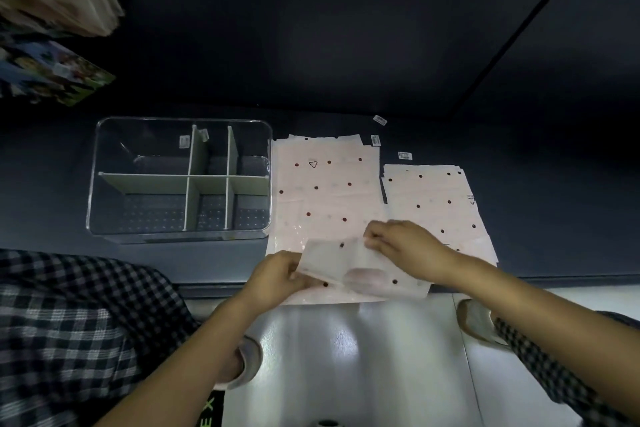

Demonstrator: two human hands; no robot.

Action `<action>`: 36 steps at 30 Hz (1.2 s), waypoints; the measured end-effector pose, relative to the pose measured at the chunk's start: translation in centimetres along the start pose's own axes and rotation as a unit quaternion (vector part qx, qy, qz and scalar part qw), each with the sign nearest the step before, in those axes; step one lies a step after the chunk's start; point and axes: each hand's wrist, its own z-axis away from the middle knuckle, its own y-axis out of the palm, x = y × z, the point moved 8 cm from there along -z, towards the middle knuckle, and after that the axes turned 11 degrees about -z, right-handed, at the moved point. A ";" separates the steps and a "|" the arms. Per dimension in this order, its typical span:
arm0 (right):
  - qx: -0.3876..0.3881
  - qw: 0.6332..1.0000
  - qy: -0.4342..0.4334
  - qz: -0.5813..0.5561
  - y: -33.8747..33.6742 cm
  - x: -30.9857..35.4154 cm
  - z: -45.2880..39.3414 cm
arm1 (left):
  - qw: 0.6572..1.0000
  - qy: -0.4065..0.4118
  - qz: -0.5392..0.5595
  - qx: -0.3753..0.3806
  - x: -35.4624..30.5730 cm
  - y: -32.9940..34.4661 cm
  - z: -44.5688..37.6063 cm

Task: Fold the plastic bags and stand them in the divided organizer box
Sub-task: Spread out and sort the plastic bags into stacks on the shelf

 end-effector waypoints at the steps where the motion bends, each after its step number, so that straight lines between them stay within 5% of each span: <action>1: -0.008 1.000 0.017 0.007 -0.3 -0.8 -1.2 | 0.998 -0.021 0.059 0.011 0.3 0.2 0.0; 9: -0.020 0.990 0.132 0.039 -0.2 -5.7 -8.0 | 0.992 -0.086 0.002 -0.096 1.0 -0.4 -0.3; 14: -0.026 0.987 0.150 0.058 0.3 -6.4 -8.7 | 0.938 0.031 -0.259 -0.228 -3.5 -1.4 1.9; 18: -0.038 0.986 0.158 0.050 0.4 -6.8 -8.9 | 0.887 0.201 -0.385 -0.155 -6.3 2.8 2.5; 22: -0.043 0.984 0.163 0.062 0.5 -7.0 -9.4 | 0.854 0.193 -0.481 -0.052 -4.3 5.6 2.8; 27: -0.057 0.983 0.167 0.057 0.3 -6.7 -9.0 | 0.842 0.174 -0.510 -0.026 -2.9 5.5 2.7; 32: -0.258 0.961 0.012 0.095 0.0 -2.3 -4.6 | 0.838 0.159 -0.522 -0.022 -2.5 5.8 2.4; 36: -0.182 0.955 -0.138 0.189 7.9 0.9 0.4 | 0.840 0.160 -0.519 0.005 -1.9 6.5 2.1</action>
